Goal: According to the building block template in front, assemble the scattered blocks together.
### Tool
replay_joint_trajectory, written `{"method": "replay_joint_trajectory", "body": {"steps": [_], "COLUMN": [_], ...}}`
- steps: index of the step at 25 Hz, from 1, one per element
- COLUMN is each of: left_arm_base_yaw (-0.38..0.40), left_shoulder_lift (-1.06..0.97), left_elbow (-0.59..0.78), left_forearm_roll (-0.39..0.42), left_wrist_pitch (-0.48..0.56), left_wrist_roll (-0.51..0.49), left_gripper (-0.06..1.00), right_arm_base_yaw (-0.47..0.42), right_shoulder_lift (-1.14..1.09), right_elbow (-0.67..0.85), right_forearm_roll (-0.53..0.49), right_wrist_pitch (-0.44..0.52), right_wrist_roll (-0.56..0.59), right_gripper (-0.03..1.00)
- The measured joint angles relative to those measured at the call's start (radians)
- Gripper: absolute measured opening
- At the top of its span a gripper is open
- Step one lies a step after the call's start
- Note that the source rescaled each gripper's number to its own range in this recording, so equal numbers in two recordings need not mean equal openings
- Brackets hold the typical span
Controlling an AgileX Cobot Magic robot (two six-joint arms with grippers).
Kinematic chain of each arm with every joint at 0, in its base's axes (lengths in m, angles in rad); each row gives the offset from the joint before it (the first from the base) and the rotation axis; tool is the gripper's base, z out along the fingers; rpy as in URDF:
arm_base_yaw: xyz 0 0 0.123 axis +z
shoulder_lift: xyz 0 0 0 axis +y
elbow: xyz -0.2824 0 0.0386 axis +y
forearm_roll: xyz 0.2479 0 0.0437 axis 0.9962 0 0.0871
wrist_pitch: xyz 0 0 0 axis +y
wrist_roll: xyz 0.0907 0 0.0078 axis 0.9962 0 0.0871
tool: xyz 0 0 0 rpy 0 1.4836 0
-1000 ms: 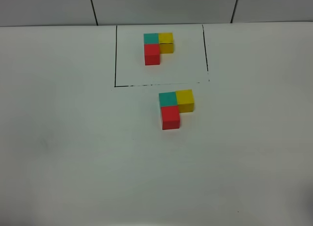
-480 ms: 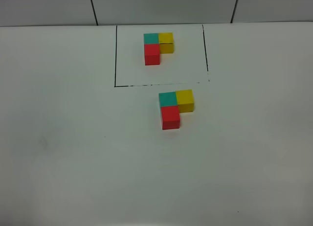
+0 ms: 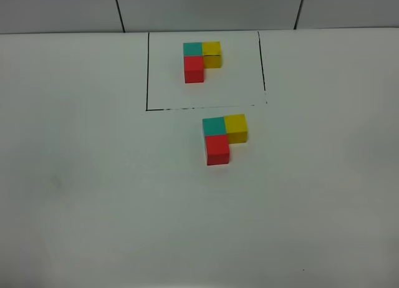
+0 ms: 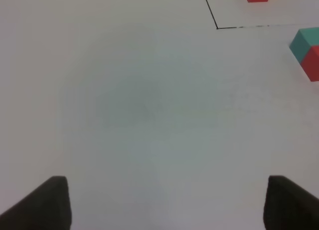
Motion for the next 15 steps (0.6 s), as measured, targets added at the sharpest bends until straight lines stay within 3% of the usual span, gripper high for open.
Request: {"method": "replay_joint_trajectory", "body": {"steps": [15], "left_arm_base_yaw": [0.0], "left_shoulder_lift": [0.0], "left_elbow": [0.0], "left_forearm_roll": [0.0], "left_wrist_pitch": [0.001], "left_wrist_roll": [0.0], "left_gripper": [0.71], "right_arm_base_yaw": [0.0], "right_shoulder_lift": [-0.014], "right_elbow": [0.0], "right_forearm_roll": [0.0], "right_wrist_pitch": [0.0], "right_wrist_roll": [0.008], "right_gripper": [0.75]}}
